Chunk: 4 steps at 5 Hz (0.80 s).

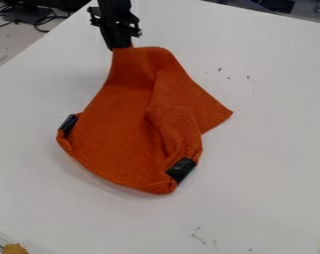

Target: Unfold the cloth from left to right

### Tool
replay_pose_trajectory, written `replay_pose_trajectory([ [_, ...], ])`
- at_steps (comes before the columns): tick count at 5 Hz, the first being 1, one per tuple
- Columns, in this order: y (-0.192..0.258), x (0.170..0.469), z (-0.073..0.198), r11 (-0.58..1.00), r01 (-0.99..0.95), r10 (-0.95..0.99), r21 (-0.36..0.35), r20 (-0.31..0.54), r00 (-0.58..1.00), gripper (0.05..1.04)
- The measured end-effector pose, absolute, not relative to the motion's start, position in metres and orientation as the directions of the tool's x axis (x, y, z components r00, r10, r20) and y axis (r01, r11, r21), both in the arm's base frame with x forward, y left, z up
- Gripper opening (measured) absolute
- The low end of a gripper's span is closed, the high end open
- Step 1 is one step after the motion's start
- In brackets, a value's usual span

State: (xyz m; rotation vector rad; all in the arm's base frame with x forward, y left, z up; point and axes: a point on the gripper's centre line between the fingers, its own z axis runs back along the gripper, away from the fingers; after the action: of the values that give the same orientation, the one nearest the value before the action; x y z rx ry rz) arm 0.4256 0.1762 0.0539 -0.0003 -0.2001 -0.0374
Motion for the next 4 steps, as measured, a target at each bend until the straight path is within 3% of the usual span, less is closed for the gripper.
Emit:
replay_pose_trajectory([
  [1, 0.17, 0.423, 0.046, 0.999, 0.037, -0.037, 0.004, 0.18, 0.983, 0.755],
  [2, 0.16, 0.426, 0.073, 0.997, 0.051, -0.063, 0.062, 0.211, 0.975, 0.986],
  [4, 0.11, 0.399, 0.13, 0.986, 0.014, -0.057, 0.167, 0.258, 0.965, 1.001],
])
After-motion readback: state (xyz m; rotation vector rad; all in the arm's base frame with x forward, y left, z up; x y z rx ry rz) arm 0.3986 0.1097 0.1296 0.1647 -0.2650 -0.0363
